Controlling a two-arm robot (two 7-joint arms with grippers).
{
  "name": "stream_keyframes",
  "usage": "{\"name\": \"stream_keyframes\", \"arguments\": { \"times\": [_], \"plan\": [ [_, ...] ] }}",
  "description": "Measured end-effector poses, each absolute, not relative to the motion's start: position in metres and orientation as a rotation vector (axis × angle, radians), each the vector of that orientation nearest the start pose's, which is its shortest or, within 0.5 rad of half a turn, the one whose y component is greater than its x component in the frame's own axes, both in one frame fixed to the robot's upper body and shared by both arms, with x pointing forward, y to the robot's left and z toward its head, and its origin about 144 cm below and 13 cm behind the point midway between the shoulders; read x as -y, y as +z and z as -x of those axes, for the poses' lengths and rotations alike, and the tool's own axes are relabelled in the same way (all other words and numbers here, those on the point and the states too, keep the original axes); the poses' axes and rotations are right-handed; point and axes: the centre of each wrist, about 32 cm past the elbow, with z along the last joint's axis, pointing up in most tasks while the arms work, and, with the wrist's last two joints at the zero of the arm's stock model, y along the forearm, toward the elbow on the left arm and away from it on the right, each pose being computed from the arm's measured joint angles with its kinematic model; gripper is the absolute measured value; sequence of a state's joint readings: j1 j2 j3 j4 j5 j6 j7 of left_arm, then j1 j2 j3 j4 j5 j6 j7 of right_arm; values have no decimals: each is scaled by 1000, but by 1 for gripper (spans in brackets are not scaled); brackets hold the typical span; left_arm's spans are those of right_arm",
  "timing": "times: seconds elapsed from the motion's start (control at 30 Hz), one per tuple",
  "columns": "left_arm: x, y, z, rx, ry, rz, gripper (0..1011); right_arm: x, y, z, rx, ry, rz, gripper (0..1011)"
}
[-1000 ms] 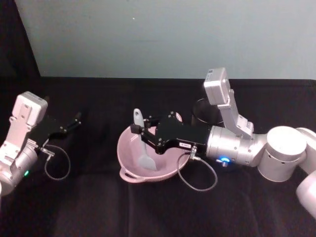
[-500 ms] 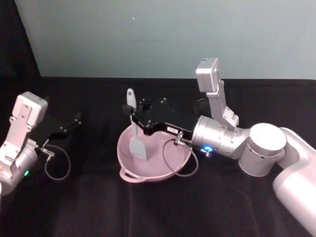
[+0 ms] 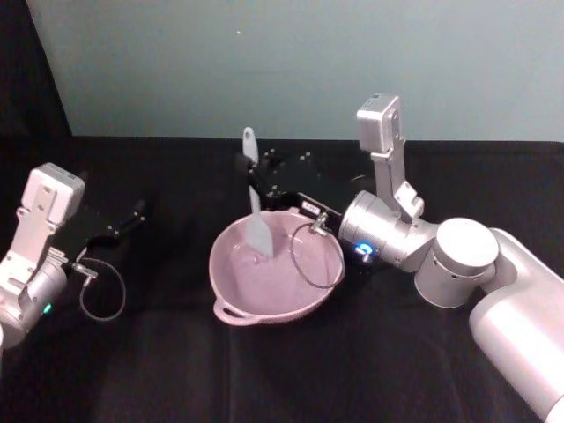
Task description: Use the one hand to pick up the spoon and stir the clear water in the bowl.
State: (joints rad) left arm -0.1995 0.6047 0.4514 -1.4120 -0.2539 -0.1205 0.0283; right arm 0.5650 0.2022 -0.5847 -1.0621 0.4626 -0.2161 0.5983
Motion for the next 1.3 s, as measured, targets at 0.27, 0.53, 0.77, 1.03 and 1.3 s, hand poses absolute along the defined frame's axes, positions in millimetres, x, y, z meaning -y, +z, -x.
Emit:
{"name": "stream_keyframes", "arguments": {
  "times": [0.27,0.53,0.77,1.03,1.3],
  "plan": [
    [-310,1140,-489,285,1248,-304,1011,181,1167,-586,116,-644,-69,113],
    [-310,1140,-489,285,1248,-304,1011,199,1170,-566,121,-642,-62,113],
    [-310,1140,-489,285,1248,-304,1011,209,1173,-543,80,-573,-57,113],
    [-310,1140,-489,285,1248,-304,1011,204,1175,-528,47,-507,-61,113],
    [-310,1140,-489,285,1248,-304,1011,187,1172,-523,33,-475,-82,113]
  ]
}}
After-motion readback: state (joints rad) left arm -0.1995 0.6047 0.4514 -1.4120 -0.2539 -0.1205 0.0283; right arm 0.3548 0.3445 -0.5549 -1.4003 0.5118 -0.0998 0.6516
